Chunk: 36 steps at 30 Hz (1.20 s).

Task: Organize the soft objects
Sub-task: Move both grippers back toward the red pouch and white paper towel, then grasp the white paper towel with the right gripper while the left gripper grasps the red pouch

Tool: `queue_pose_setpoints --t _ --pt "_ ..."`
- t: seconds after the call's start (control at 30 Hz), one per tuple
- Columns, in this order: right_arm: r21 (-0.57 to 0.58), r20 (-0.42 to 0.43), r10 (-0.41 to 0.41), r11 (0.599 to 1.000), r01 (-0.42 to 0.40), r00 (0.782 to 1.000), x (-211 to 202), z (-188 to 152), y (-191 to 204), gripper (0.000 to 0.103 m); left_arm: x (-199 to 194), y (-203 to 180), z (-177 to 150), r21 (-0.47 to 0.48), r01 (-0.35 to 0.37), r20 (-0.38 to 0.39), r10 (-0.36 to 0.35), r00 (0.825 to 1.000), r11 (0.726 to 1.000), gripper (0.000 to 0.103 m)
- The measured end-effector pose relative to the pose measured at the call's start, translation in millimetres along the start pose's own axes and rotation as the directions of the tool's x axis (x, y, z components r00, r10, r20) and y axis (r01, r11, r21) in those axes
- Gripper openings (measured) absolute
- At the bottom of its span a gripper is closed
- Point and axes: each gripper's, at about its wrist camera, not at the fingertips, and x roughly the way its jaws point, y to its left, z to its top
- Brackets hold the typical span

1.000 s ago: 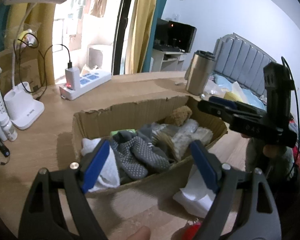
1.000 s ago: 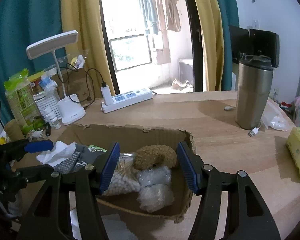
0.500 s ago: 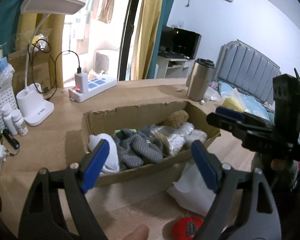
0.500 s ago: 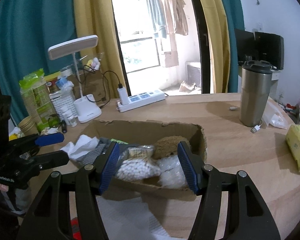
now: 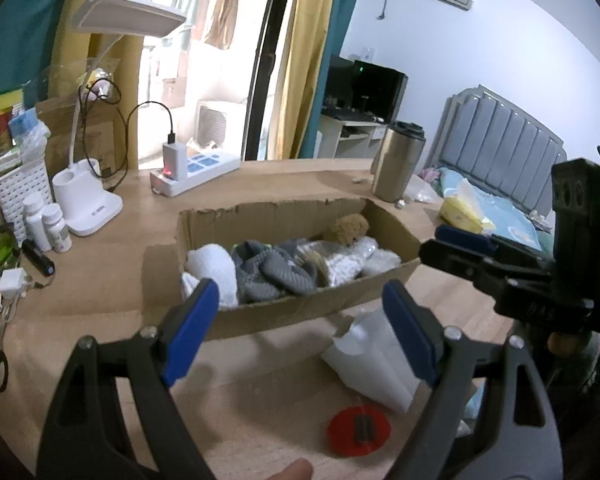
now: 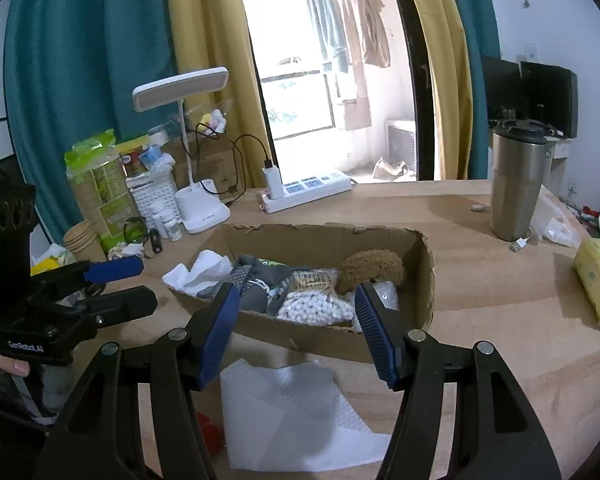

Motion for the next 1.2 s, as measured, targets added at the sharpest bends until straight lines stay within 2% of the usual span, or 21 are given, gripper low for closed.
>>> queue_pose_setpoints --t 0.3,0.53,0.83,1.1,1.2 --pt "-0.005 -0.02 0.008 1.0 -0.008 1.0 -11 -10 7 0.064 -9 -5 -12 -0.017 -0.008 -0.011 0.008 1.0 1.0 0.085" --pt "0.006 -0.04 0.0 1.0 0.0 0.999 -14 -22 7 0.064 -3 -6 -27 -0.051 -0.005 -0.059 0.002 0.998 0.999 0.085" --pt "0.001 -0.132 0.008 1.0 -0.008 0.991 6 -45 8 0.064 10 -1 -43 -0.077 -0.024 -0.128 0.014 0.992 0.997 0.085" --pt "0.002 -0.232 0.007 1.0 -0.007 0.973 33 -67 11 0.064 21 4 -52 -0.088 -0.026 -0.175 0.011 0.985 0.996 0.085" --pt "-0.011 -0.273 -0.016 1.0 0.013 0.962 42 -75 9 0.064 25 5 -55 -0.089 -0.024 -0.189 0.007 0.982 0.996 0.085"
